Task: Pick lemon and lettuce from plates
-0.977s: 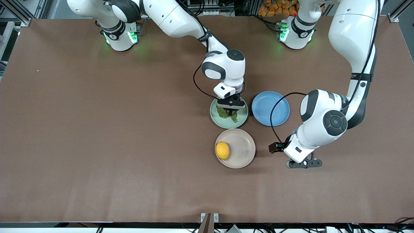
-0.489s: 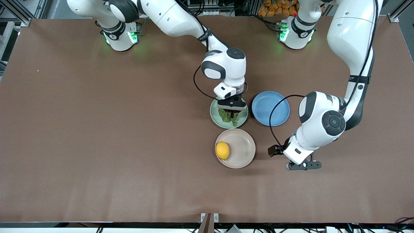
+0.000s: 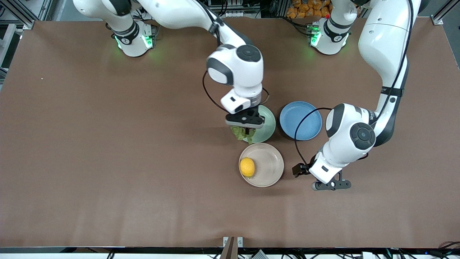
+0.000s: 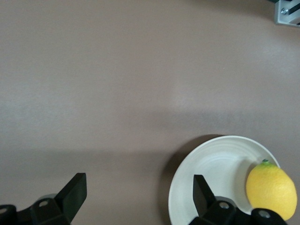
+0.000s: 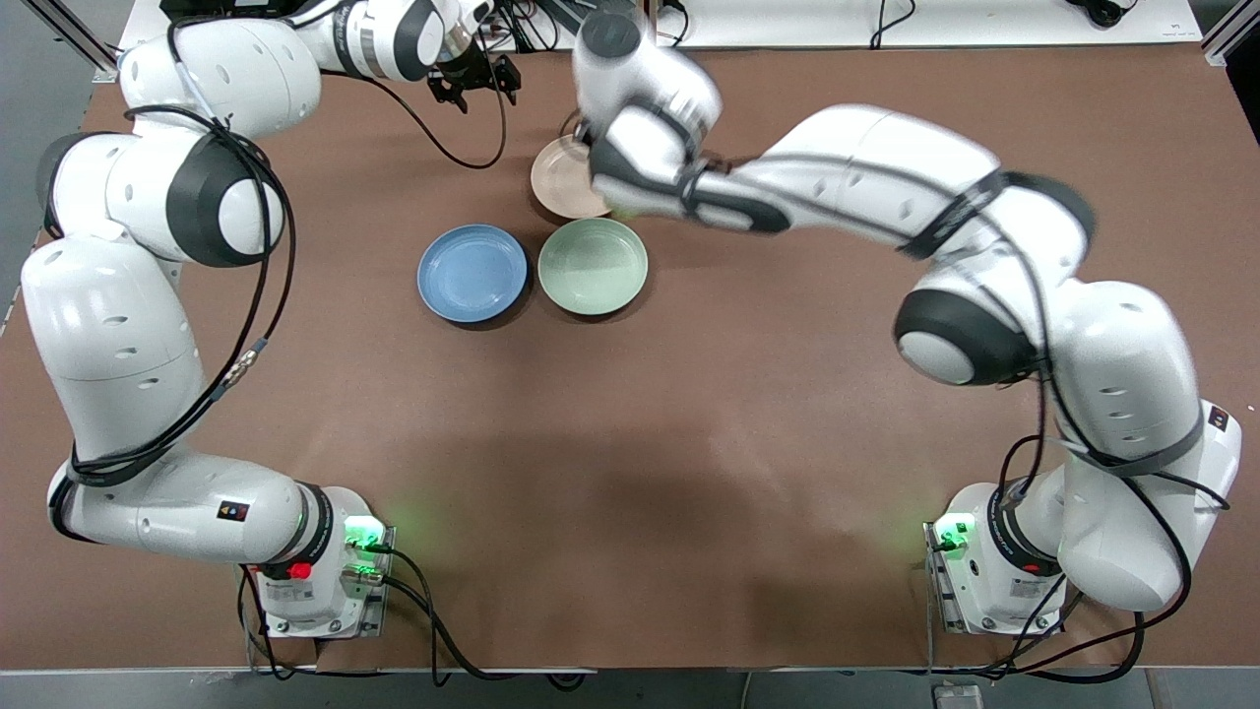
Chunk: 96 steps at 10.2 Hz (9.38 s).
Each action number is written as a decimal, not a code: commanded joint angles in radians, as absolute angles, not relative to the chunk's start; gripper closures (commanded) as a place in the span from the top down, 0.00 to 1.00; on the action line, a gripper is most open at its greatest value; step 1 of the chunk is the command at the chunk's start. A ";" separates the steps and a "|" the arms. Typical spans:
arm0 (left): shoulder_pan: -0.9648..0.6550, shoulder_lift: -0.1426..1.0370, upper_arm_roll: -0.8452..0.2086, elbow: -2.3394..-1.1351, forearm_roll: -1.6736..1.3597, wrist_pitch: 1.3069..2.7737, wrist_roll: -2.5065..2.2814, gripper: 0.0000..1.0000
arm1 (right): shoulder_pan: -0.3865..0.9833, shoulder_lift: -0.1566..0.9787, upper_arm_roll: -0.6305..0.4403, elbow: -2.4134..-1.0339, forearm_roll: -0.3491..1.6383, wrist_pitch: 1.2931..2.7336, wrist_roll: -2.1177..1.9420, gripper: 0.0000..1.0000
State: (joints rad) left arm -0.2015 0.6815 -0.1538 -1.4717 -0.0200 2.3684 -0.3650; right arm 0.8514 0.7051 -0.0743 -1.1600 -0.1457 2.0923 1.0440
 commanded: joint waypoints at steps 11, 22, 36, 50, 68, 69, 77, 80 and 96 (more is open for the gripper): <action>-0.491 0.854 -0.117 -1.448 -0.048 2.677 -0.606 1.00 | -0.044 0.558 -0.055 -1.419 0.083 1.952 -0.044 0.00; -0.512 0.905 -0.118 -1.434 -0.054 2.741 -0.659 0.31 | -0.006 0.689 -0.054 -1.537 0.175 2.276 0.003 0.00; -0.290 0.537 -0.120 -1.711 -0.043 2.485 -0.565 0.00 | -0.008 0.496 -0.086 -1.420 0.037 2.119 -0.031 1.00; 0.193 0.394 -0.117 -1.936 0.003 2.299 0.257 0.00 | -0.081 0.108 -0.038 -1.359 0.063 1.583 -0.104 1.00; 0.153 0.392 -0.156 -1.938 0.045 2.326 -0.084 1.00 | -0.046 -0.051 -0.037 -1.482 0.060 1.496 -0.106 1.00; 0.152 0.315 -0.156 -2.015 0.044 2.326 -0.090 1.00 | -0.041 -0.051 -0.035 -1.482 0.060 1.491 -0.095 1.00; -0.058 0.049 -0.005 -1.938 0.014 2.138 -0.090 1.00 | -0.009 -0.051 -0.041 -1.483 0.058 1.465 -0.035 1.00; -0.077 0.019 -0.008 -1.731 0.012 1.848 -0.092 1.00 | -0.003 -0.049 -0.046 -1.485 0.034 1.471 -0.043 1.00; -0.072 -0.038 -0.084 -1.488 0.037 1.516 -0.098 1.00 | -0.008 -0.095 -0.002 -1.589 0.023 1.463 -0.008 1.00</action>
State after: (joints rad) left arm -0.0695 -0.0436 -0.0745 -1.5109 0.0150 1.5386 -0.0884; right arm -0.0078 -0.0657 -0.0111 -1.5637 0.0344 1.4682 -0.0343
